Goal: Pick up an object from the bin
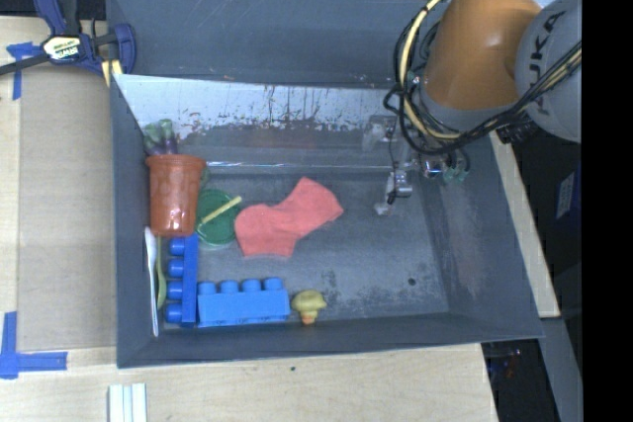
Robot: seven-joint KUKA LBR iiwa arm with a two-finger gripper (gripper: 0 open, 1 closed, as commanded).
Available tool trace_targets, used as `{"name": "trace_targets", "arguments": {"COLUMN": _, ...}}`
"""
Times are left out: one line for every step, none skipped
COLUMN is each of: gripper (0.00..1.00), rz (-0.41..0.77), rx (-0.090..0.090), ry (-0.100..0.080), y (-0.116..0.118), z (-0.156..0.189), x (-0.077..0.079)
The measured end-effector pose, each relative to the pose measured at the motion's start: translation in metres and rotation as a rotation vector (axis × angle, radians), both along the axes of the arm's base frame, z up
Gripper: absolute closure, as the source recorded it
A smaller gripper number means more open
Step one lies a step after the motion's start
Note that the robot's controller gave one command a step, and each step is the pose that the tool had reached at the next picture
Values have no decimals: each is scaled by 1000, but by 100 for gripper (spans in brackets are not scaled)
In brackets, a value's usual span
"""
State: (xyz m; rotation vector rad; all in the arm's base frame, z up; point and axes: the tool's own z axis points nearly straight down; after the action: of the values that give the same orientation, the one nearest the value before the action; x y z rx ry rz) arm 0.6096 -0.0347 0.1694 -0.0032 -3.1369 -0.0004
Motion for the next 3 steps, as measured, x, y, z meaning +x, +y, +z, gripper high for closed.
{"name": "trace_targets", "arguments": {"gripper": 0, "rz": 0, "rx": 0, "ry": -6, "y": 0, "z": 4, "x": 1}}
{"name": "trace_targets", "arguments": {"gripper": 0, "rz": 32, "rx": -4, "ry": -8, "y": 26, "z": 3, "x": -3}}
{"name": "trace_targets", "arguments": {"gripper": 0, "rz": 119, "rx": -1, "ry": -4, "y": 37, "z": 62, "x": -17}}
